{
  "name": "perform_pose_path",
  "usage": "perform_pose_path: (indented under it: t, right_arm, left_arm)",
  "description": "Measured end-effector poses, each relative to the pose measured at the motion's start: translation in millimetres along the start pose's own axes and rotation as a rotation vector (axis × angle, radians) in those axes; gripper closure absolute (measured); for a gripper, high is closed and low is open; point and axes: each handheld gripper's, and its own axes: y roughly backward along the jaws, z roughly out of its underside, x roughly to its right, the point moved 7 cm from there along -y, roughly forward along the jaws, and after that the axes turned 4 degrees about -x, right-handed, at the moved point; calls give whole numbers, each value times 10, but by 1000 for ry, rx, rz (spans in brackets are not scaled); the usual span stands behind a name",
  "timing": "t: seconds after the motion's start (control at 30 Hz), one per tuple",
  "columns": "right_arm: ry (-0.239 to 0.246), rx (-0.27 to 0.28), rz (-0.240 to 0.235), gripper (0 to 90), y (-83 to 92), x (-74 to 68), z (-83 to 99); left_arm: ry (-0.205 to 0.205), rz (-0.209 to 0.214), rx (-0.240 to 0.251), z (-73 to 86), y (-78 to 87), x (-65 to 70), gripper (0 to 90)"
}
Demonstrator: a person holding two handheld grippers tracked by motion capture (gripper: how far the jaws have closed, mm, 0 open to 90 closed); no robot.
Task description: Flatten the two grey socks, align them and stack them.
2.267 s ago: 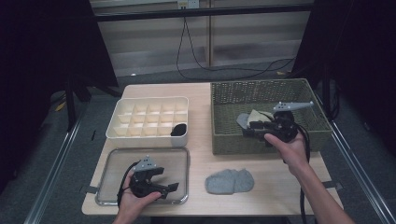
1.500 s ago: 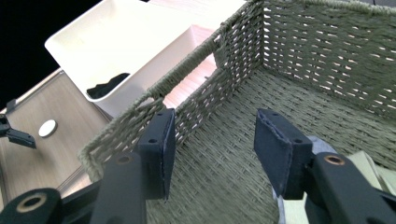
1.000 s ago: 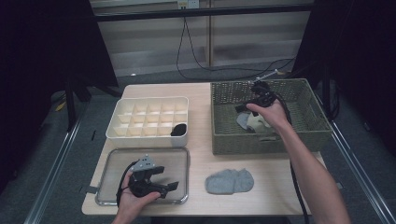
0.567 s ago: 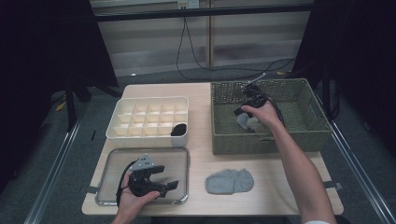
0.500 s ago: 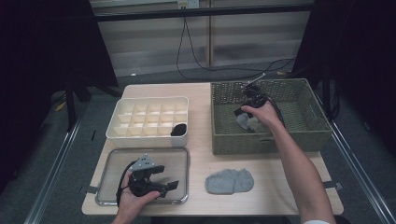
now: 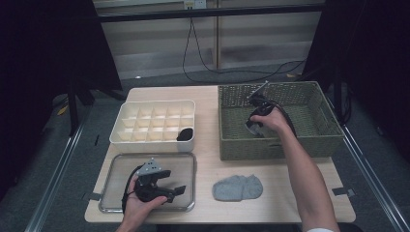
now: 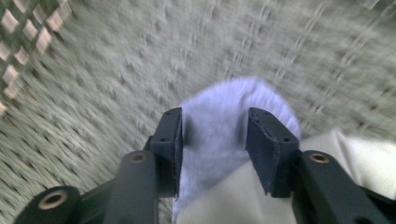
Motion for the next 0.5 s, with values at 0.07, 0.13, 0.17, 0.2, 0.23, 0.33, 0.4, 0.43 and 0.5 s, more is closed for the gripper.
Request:
perform_pose_path:
  t: [0.07, 0.13, 0.17, 0.2, 0.23, 0.33, 0.4, 0.43, 0.5]
  right_arm:
    - [6, -10, 17, 626, -1, -2, -11]
    - [-5, -16, 29, 694, 1, 7, -7]
    - [-5, -21, 37, 738, 5, 12, -2]
    - [-5, -21, 37, 738, 5, 12, -2]
    - [-8, -30, 30, 819, 9, 17, 8]
    - [-13, -28, 21, 856, 22, 10, 7]
    - [-20, -8, 7, 859, 43, 6, -7]
    - [-23, 10, -1, 860, 63, 6, -17]
    - [-30, 32, -12, 861, 90, 1, -27]
  left_arm:
    - [3, 9, 8, -8, -6, 8, 130]
    - [6, 8, 8, -10, -14, 12, 129]
    - [1, 8, 2, -7, -16, 9, 129]
    - [1, 8, 2, -7, -16, 9, 129]
    - [1, 10, 3, -7, -15, 13, 129]
    - [-2, 10, 0, -2, -18, 19, 129]
    - [-11, 9, -5, 4, -20, 17, 129]
    - [-8, 12, -6, 5, -23, 24, 129]
    - [-9, 12, -8, 6, -23, 27, 129]
